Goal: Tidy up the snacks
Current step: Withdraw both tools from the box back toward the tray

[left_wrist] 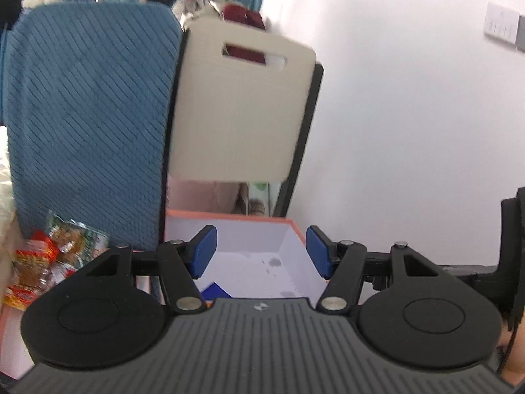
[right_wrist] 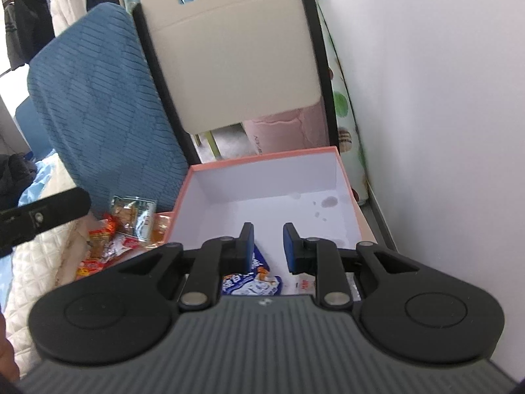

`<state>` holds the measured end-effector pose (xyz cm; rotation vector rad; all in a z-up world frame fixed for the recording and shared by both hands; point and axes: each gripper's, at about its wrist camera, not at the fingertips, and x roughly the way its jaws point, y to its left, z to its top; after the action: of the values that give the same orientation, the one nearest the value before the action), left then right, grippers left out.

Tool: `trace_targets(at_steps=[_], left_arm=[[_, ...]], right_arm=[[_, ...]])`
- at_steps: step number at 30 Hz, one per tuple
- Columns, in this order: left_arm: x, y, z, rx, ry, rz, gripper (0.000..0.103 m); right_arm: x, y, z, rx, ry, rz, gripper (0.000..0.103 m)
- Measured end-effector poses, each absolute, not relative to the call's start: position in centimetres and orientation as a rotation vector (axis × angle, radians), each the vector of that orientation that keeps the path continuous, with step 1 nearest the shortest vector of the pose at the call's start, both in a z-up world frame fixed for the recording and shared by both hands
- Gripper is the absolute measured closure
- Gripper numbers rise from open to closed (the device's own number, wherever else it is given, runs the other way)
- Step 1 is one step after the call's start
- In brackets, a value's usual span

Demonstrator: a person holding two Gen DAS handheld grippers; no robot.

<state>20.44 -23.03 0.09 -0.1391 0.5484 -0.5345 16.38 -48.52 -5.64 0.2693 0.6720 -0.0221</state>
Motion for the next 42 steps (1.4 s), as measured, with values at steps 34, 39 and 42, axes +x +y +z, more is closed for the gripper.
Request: trace_targets(at_steps=[34, 39, 42], left_arm=[[16.5, -10.1, -3.9, -0.17, 0.515, -0.374, 0.037], [17.2, -8.4, -5.8, -0.19, 0.544, -0.353, 0.037], [17.8, -7.3, -6.8, -0.202, 0.559, -0.335, 0.037]], right_arm=[[12.9, -35.1, -6.9, 0.105, 0.628, 0.147, 0.079], [13.9, -33.2, -8.2, 0.091, 0.645, 0.161, 0.079], [14.3, -32.2, -8.9, 0.082, 0.657, 0.173, 0.079]])
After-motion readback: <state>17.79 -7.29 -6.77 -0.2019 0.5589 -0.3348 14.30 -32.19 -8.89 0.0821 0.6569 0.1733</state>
